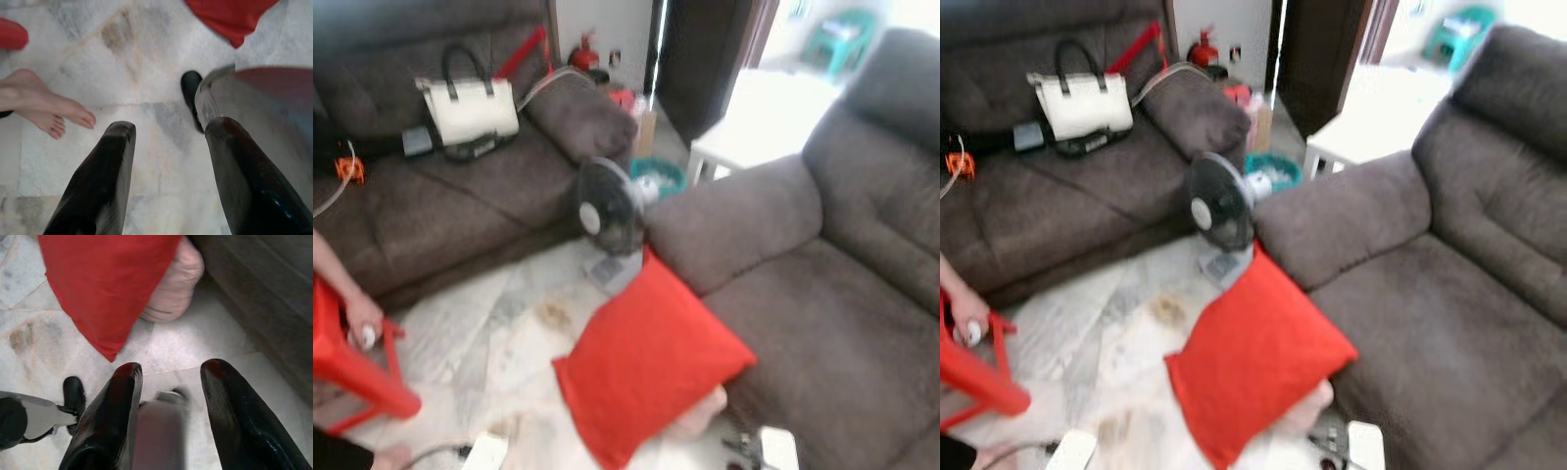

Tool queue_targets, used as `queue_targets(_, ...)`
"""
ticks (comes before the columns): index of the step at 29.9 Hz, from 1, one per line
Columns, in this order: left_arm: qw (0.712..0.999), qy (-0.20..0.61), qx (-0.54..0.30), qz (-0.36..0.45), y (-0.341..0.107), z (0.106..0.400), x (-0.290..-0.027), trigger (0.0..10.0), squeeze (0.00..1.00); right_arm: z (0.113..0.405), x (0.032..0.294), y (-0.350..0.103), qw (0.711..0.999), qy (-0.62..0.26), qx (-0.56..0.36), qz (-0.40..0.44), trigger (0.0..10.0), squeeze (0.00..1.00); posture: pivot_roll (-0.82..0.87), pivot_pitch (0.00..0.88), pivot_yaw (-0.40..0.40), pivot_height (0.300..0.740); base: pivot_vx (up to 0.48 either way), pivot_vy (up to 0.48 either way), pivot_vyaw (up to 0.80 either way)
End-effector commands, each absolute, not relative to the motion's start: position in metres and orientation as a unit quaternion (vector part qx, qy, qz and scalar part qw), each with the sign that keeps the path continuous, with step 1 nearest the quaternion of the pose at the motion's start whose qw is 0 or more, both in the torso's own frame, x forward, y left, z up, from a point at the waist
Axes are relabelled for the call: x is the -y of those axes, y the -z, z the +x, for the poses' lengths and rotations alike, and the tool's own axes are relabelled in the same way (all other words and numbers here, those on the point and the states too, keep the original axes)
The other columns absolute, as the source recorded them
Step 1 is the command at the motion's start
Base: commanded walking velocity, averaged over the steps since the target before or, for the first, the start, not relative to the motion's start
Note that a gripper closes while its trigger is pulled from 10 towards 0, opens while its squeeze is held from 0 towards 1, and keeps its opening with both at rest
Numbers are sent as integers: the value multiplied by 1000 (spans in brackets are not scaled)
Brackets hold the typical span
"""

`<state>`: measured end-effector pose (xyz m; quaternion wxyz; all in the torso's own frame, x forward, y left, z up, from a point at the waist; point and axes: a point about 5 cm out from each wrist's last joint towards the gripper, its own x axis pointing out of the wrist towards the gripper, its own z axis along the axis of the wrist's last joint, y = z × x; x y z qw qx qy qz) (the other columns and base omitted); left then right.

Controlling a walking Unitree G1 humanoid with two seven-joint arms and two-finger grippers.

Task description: Move the pillow to the sofa from floor

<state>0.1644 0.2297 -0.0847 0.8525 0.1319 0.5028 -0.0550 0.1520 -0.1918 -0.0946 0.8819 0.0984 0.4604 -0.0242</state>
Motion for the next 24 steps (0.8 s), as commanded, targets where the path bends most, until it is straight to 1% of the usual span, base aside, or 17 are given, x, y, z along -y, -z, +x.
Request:
queue_targets(1,850,64,-506,130,87,163,-223,10000,0,145,201,96,879,36,-467,93,10000,0,92,50,-34,740,0,0,0)
queue_targets(24,856,59,-499,124,86,164,-223,10000,0,145,200,96,879,36,-466,95,10000,0,92,38,-28,740,0,0,0)
